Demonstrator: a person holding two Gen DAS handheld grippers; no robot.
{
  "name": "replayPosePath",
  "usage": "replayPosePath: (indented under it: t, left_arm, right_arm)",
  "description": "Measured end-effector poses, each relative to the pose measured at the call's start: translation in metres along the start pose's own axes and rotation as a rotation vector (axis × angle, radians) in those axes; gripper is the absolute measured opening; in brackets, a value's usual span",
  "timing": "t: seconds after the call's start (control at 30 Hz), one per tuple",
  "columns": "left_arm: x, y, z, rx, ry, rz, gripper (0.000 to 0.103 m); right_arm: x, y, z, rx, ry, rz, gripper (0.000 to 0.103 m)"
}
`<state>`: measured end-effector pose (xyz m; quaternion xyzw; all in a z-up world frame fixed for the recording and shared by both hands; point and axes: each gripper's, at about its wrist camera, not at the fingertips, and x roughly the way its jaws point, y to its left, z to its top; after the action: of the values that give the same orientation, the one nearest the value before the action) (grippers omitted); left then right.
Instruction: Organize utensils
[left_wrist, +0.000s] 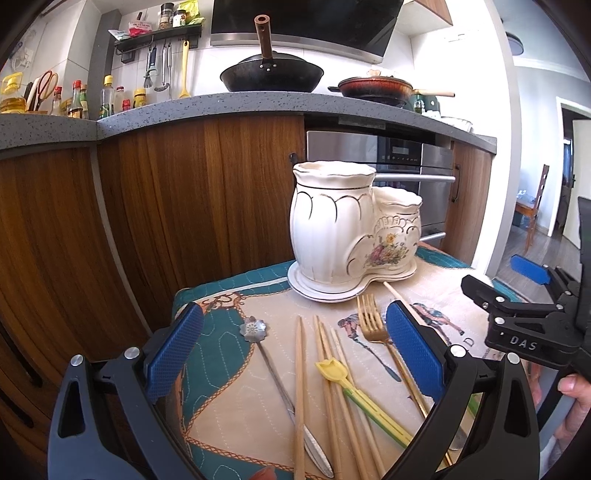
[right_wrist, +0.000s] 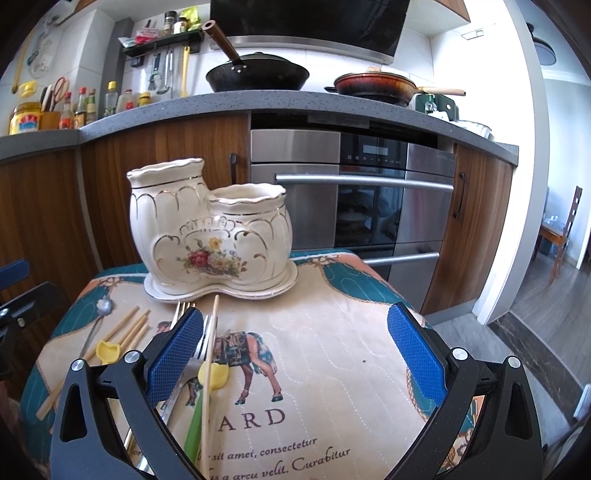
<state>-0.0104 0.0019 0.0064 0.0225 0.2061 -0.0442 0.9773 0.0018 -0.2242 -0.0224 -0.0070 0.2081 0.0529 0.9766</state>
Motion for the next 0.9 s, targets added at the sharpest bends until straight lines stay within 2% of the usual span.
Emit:
replayPosePath:
  t: [0.07, 0.23, 0.4, 0.47, 0.6, 0.67, 0.77, 0.9]
  left_arm:
    - [-0.004, 0.0, 0.003, -0.001, -0.007, -0.007, 0.098]
    - [-0.011, 0.002, 0.025, 0.06, -0.008, 0.126, 0.098]
    - [-0.009, 0.024, 0.038, 0.033, 0.07, 0.067, 0.098]
    - [-0.008, 0.033, 0.036, 0.029, 0.068, 0.046, 0.098]
    - [0.002, 0.046, 0.03, 0.028, 0.159, 0.008, 0.098]
    - [0.009, 0.047, 0.02, 0.031, 0.209, -0.037, 0.098]
    - [0.024, 0.044, 0.004, 0.055, 0.291, -0.031, 0.098]
    - [0.037, 0.046, -0.01, 0.046, 0.356, -0.034, 0.098]
  right_arm:
    - [-0.001, -0.002, 0.001, 0.009, 0.001, 0.017, 0.099]
    - [-0.002, -0.008, 0.019, 0.032, 0.062, 0.038, 0.099]
    - [-0.012, -0.013, 0.042, -0.023, 0.078, 0.041, 0.099]
    - [-0.013, -0.011, 0.046, -0.055, 0.106, 0.058, 0.099]
    - [-0.016, -0.008, 0.044, -0.102, 0.14, 0.082, 0.099]
    - [-0.013, -0.003, 0.04, -0.132, 0.174, 0.096, 0.099]
    - [-0.004, 0.001, 0.032, -0.138, 0.242, 0.138, 0.099]
    - [0.006, 0.006, 0.017, -0.178, 0.306, 0.159, 0.099]
